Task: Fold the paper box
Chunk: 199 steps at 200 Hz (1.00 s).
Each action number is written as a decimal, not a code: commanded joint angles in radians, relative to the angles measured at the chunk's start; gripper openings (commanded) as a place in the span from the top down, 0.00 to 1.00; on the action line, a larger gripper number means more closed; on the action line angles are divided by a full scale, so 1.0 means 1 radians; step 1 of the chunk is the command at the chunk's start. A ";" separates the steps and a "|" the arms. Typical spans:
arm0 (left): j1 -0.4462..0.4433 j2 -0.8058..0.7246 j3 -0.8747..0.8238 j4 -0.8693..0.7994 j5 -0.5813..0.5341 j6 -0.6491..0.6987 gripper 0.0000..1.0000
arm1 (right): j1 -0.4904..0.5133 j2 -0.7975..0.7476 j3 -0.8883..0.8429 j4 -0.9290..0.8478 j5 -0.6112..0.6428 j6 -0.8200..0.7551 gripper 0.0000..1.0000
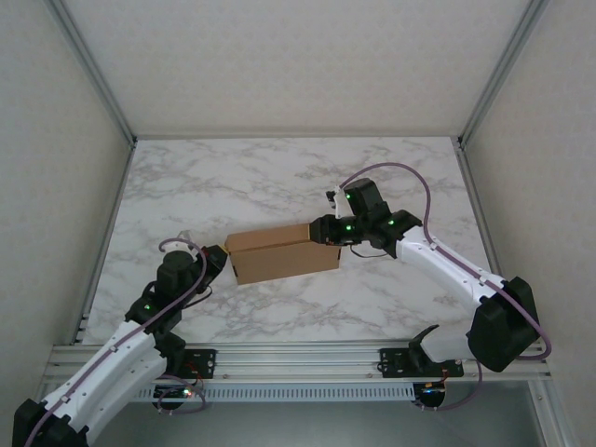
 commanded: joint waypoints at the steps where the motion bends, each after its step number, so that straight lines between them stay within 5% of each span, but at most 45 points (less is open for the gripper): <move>1: 0.004 0.027 -0.018 0.059 0.065 0.008 1.00 | 0.017 0.056 -0.057 -0.082 -0.014 0.015 0.71; 47: 0.004 0.031 0.045 -0.020 -0.012 0.074 1.00 | 0.028 0.044 -0.051 -0.096 0.015 0.023 0.70; 101: 0.008 -0.011 0.159 -0.155 -0.132 0.155 0.99 | 0.029 0.003 0.063 -0.205 0.097 -0.027 0.57; 152: 0.009 0.019 0.264 -0.202 -0.183 0.266 0.86 | 0.029 0.008 0.200 -0.297 0.131 -0.094 0.46; 199: 0.008 0.083 0.328 -0.198 -0.181 0.374 0.58 | 0.028 -0.010 0.259 -0.347 0.188 -0.273 0.37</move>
